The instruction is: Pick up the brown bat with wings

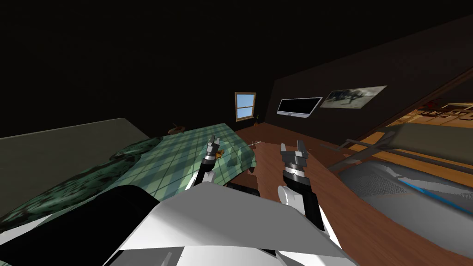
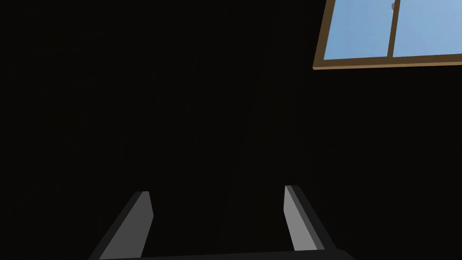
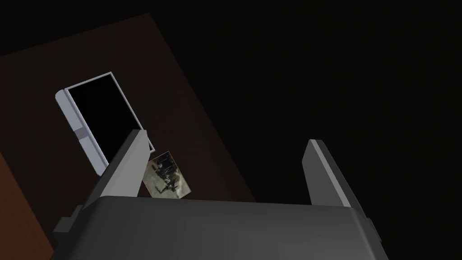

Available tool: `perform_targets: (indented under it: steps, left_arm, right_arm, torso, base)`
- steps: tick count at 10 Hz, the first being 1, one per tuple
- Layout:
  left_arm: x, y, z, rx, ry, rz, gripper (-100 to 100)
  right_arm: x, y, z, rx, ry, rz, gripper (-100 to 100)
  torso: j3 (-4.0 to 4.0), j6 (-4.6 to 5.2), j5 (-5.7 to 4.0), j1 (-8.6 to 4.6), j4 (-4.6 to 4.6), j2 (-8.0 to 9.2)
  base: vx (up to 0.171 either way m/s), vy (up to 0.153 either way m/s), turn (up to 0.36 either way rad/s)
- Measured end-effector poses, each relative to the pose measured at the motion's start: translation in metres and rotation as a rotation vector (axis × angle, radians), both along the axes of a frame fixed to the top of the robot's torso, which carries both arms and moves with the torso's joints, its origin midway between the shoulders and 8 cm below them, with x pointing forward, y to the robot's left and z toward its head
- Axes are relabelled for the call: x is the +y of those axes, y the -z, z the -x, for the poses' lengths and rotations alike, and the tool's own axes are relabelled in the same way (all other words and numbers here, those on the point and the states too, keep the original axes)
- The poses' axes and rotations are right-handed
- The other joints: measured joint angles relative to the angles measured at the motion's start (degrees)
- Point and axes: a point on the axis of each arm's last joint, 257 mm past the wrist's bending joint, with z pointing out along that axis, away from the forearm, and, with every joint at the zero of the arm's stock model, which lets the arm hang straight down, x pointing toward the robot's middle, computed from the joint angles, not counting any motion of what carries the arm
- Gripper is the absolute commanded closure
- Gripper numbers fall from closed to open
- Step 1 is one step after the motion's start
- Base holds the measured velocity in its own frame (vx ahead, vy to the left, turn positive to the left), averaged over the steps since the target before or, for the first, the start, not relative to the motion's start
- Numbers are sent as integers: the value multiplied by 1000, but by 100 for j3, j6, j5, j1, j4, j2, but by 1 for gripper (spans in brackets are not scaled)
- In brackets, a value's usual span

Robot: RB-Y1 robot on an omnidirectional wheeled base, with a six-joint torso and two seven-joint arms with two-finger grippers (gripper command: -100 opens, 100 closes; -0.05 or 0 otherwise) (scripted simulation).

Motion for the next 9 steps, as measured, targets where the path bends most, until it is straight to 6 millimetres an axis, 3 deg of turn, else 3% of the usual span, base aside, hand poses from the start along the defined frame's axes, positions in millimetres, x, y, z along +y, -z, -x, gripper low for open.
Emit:
perform_targets:
  steps: [4,9]
  left_arm:
    - [2,32,-15,107,27,-16,-100]
    - [18,93,-37,286,22,38,-100]
  right_arm:
    - [0,0,0,0,0,0,0]
    - [0,0,0,0,0,0,0]
  torso:
    - [-13,-1,-2,-9,-5,-22]
    - [-16,0,-3,-12,-6,-27]
  base:
    - [55,-26,104]
    - [62,-36,124]
